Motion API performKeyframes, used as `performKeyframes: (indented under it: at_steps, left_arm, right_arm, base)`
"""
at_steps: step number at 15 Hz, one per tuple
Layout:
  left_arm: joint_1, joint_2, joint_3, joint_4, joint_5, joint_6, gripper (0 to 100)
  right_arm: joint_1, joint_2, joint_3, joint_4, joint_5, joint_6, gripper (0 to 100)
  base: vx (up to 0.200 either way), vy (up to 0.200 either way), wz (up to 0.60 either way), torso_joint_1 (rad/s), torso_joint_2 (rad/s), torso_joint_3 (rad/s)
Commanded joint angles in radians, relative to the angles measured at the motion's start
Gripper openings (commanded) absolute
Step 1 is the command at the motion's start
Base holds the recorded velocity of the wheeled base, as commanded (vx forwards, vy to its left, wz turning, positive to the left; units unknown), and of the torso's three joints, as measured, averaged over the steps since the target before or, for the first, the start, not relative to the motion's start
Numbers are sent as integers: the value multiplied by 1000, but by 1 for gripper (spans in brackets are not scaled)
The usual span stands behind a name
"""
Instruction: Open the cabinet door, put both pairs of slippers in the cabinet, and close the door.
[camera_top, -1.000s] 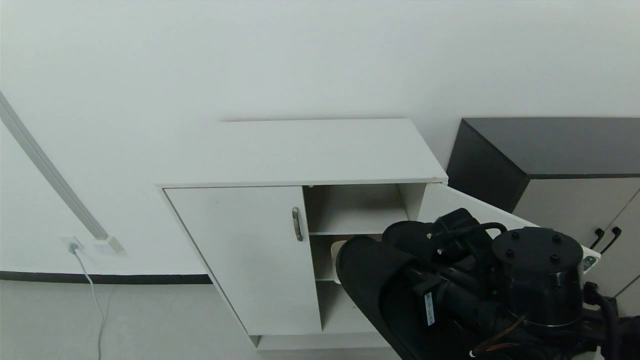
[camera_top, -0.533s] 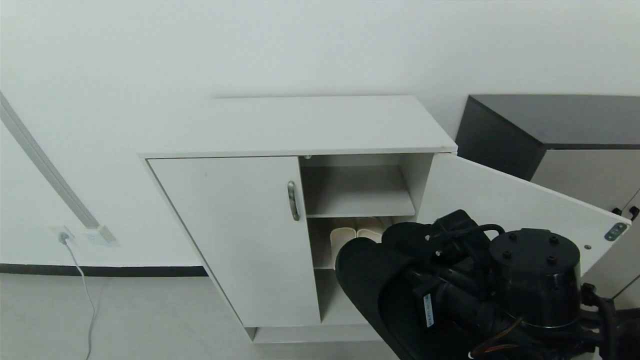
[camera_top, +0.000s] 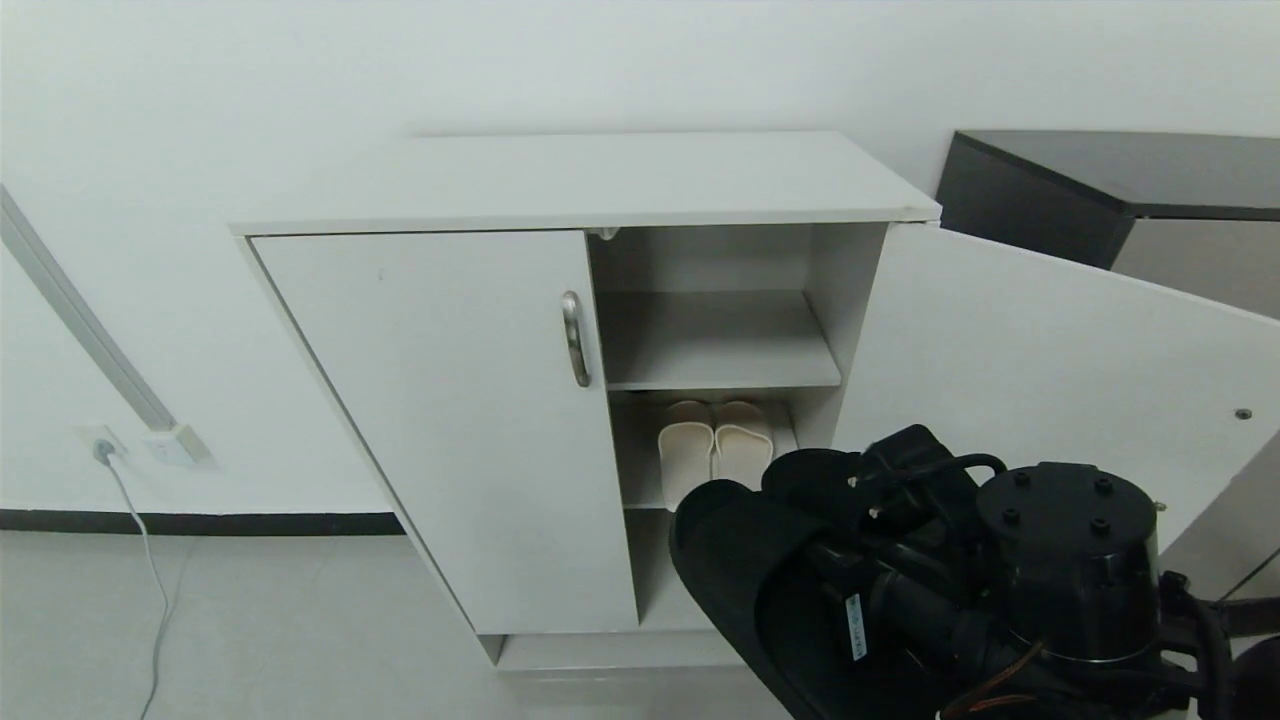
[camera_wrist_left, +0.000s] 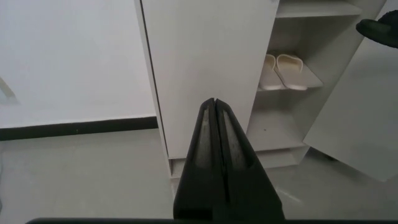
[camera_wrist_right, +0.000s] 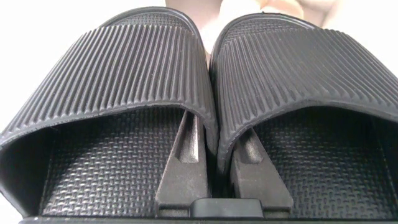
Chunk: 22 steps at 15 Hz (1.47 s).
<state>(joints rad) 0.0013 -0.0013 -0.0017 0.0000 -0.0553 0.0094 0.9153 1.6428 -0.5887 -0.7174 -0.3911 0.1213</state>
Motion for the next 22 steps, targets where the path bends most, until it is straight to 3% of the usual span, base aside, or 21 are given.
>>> performKeyframes:
  at_steps: [1, 9, 16, 17, 20, 22]
  left_arm:
    - [0, 1, 0, 0, 0, 0, 0]
    - [0, 1, 0, 0, 0, 0, 0]
    - [0, 1, 0, 0, 2, 0, 0]
    - [0, 1, 0, 0, 2, 0, 0]
    - [0, 1, 0, 0, 2, -2, 0]
    - [0, 1, 0, 0, 2, -2, 0]
  right_arm:
    - [0, 2, 0, 0, 0, 0, 0]
    - [14, 5, 1, 0, -2, 0, 0]
    - [36, 65, 30, -97, -6, -6, 0]
    - [59, 112, 17, -131, -28, -6, 0]
    - [93, 344, -244, -125, -327, 52, 0]
    - [88, 399, -427, 27, -431, 80, 0]
  base:
    - [0, 0, 0, -110, 461, 359]
    - [0, 0, 0, -43, 411, 364]
    - [0, 0, 0, 0, 39, 30]
    - [0, 0, 0, 0, 0, 0]
    - [0, 0, 0, 0, 0, 0]
    - [0, 0, 0, 0, 0, 0]
